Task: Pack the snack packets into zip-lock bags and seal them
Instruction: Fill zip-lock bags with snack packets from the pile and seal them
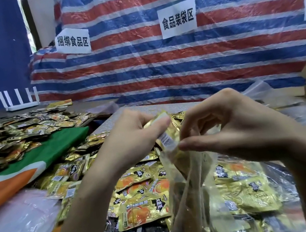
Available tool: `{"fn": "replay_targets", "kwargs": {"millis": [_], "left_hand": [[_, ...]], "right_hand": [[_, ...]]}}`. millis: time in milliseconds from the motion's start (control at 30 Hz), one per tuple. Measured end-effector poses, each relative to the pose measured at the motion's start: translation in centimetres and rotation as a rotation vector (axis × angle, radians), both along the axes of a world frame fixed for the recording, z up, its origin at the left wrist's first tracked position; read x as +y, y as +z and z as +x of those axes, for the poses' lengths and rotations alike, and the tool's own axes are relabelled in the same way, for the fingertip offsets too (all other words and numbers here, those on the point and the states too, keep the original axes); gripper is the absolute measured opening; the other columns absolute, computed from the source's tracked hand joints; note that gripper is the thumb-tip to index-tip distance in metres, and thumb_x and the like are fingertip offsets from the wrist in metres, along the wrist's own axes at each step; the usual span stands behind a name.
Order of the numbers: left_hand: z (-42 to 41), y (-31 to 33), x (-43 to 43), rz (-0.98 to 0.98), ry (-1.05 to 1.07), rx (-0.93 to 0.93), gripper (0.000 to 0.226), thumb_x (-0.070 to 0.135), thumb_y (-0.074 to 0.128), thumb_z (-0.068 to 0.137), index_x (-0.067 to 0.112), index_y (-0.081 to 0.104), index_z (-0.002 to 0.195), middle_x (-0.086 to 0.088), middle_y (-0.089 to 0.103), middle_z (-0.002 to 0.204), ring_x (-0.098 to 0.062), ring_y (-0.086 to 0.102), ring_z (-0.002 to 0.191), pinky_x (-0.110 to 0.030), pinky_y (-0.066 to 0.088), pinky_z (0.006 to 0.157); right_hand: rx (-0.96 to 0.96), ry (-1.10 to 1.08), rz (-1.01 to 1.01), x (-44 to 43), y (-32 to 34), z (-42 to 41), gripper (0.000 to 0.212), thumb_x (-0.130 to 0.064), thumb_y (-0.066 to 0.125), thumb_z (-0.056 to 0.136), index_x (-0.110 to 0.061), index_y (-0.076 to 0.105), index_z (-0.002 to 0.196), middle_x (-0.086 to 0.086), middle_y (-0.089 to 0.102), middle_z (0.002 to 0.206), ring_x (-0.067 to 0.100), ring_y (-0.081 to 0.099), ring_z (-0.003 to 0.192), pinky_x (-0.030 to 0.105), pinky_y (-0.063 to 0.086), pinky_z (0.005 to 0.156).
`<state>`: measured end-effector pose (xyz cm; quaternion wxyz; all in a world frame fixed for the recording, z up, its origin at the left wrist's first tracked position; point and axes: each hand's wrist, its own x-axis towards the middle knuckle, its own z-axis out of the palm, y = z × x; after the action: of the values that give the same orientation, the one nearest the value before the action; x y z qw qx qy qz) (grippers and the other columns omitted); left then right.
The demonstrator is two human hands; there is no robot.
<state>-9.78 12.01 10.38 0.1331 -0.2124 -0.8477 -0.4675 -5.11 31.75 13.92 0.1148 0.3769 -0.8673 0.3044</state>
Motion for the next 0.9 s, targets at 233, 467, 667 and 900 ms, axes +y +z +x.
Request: {"fn": "replay_targets", "kwargs": {"millis": [233,467,667,900], "left_hand": [[0.9,1.1,-1.1,0.034,-0.197,0.054,0.042,0.041,0.063,0.093,0.002,0.076,0.089,-0.027,0.066,0.081,-0.030,0.056,0.065,-0.041,0.044,0.065],[1.6,0.9,0.3,-0.137,-0.252,0.057,0.061,0.059,0.049,0.094,0.005,0.076,0.083,-0.028,0.060,0.070,-0.038,0.049,0.058,-0.043,0.036,0.058],[1.7,0.7,0.7,-0.322,-0.312,-0.159,0.089,0.084,0.014,0.085,0.020,0.075,0.079,0.005,0.074,0.078,0.002,0.063,0.071,-0.024,0.043,0.077],[1.4,1.7,-2.7,-0.181,-0.407,0.129,0.023,0.042,0.071,0.087,0.020,0.072,0.080,-0.010,0.065,0.077,-0.024,0.060,0.072,-0.042,0.049,0.065]], "right_hand": [[0.034,-0.018,-0.013,0.5,0.2,0.2,0.016,-0.035,0.072,0.081,-0.020,0.078,0.082,0.006,0.068,0.072,0.022,0.063,0.069,0.048,0.048,0.065],[0.081,0.009,-0.035,0.4,0.2,0.4,0.013,-0.034,0.075,0.082,-0.022,0.078,0.082,0.002,0.067,0.068,0.016,0.060,0.062,0.040,0.047,0.056],[0.117,-0.071,-0.049,0.4,0.0,0.2,0.021,-0.039,0.071,0.078,-0.020,0.078,0.074,0.001,0.062,0.058,0.012,0.050,0.051,0.031,0.037,0.047],[0.249,-0.003,-0.132,0.7,0.4,0.7,0.022,-0.040,0.078,0.074,-0.019,0.076,0.069,-0.006,0.068,0.060,0.009,0.062,0.054,0.018,0.044,0.046]]}}
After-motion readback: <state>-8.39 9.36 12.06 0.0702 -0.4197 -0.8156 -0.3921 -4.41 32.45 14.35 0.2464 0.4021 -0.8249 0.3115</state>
